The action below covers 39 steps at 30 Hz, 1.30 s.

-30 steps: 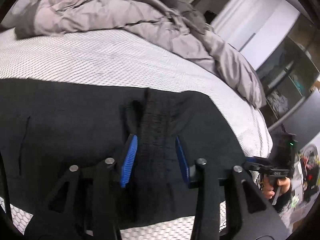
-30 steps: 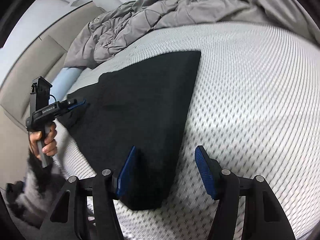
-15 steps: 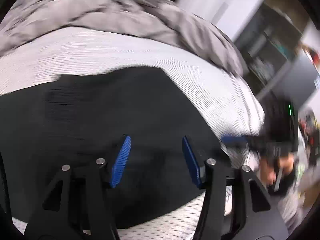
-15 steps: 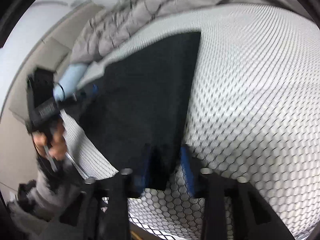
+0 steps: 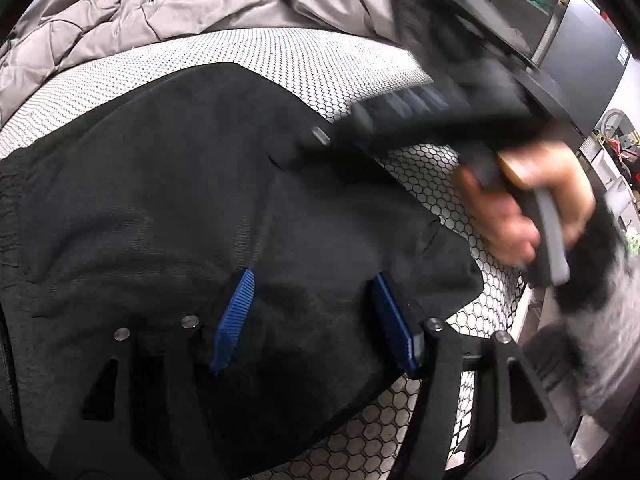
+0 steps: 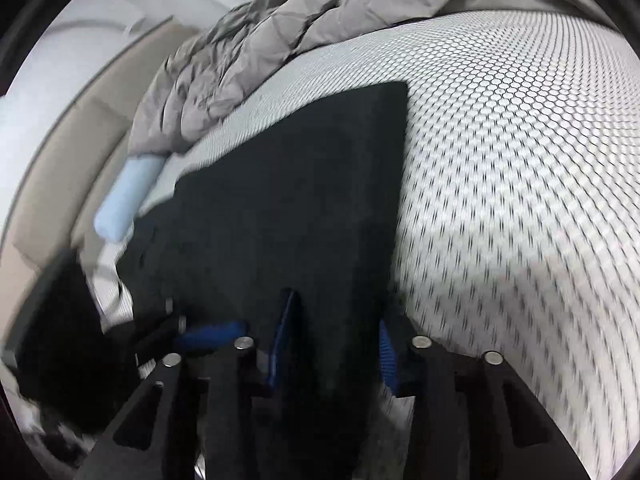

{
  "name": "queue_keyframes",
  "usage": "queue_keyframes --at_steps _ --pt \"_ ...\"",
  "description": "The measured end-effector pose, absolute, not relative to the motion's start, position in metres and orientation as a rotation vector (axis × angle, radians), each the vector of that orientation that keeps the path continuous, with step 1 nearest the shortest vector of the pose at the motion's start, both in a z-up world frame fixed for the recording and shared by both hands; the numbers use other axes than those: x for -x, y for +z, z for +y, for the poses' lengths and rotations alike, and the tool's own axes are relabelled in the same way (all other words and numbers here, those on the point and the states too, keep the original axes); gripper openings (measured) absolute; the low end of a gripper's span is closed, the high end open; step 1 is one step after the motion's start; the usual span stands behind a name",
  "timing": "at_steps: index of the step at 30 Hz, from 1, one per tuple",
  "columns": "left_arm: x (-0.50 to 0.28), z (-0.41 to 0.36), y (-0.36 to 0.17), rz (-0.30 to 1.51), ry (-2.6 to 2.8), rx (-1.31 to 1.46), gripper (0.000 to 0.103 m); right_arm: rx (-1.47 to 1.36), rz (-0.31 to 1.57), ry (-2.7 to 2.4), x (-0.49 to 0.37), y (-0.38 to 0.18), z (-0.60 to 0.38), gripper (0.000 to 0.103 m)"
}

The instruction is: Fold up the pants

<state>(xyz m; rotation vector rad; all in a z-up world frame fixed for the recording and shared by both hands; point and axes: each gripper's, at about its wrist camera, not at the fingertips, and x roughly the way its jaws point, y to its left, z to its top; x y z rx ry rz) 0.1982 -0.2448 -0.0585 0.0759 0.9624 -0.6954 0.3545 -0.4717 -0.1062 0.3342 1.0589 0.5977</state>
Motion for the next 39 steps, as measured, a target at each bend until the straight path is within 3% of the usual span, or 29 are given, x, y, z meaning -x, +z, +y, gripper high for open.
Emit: queue_keyframes --at_steps 7,14,17,21,25,30,34,37,39 --pt "-0.205 -0.243 -0.059 0.968 -0.73 -0.068 0.059 -0.306 1.052 0.509 -0.452 -0.091 -0.443 0.026" --pt "-0.209 -0.231 -0.052 0.961 -0.771 -0.017 0.06 -0.261 1.035 0.437 -0.501 -0.083 -0.438 0.028" --pt "-0.216 -0.209 -0.04 0.956 -0.786 0.05 0.061 -0.302 1.013 0.434 -0.468 -0.07 -0.452 0.033" --pt "-0.237 -0.167 -0.033 0.898 -0.643 0.091 0.071 -0.336 1.032 0.442 -0.396 -0.077 -0.469 0.035" --pt "-0.26 -0.138 -0.054 0.976 -0.652 0.206 0.053 -0.297 0.983 0.377 -0.337 -0.082 -0.479 0.035" --pt "-0.247 -0.132 -0.04 0.916 -0.667 0.179 0.054 -0.106 0.79 0.339 -0.3 -0.043 -0.456 0.035" --pt "-0.249 -0.134 -0.041 0.889 -0.566 0.089 0.057 -0.009 0.859 0.489 -0.306 -0.054 -0.405 0.035" --pt "-0.255 -0.128 -0.054 0.934 -0.572 0.087 0.047 0.134 0.946 0.48 -0.314 -0.086 -0.379 0.035" --pt "-0.252 -0.119 -0.052 0.936 -0.582 0.062 0.047 0.231 0.912 0.453 -0.31 -0.092 -0.38 0.032"
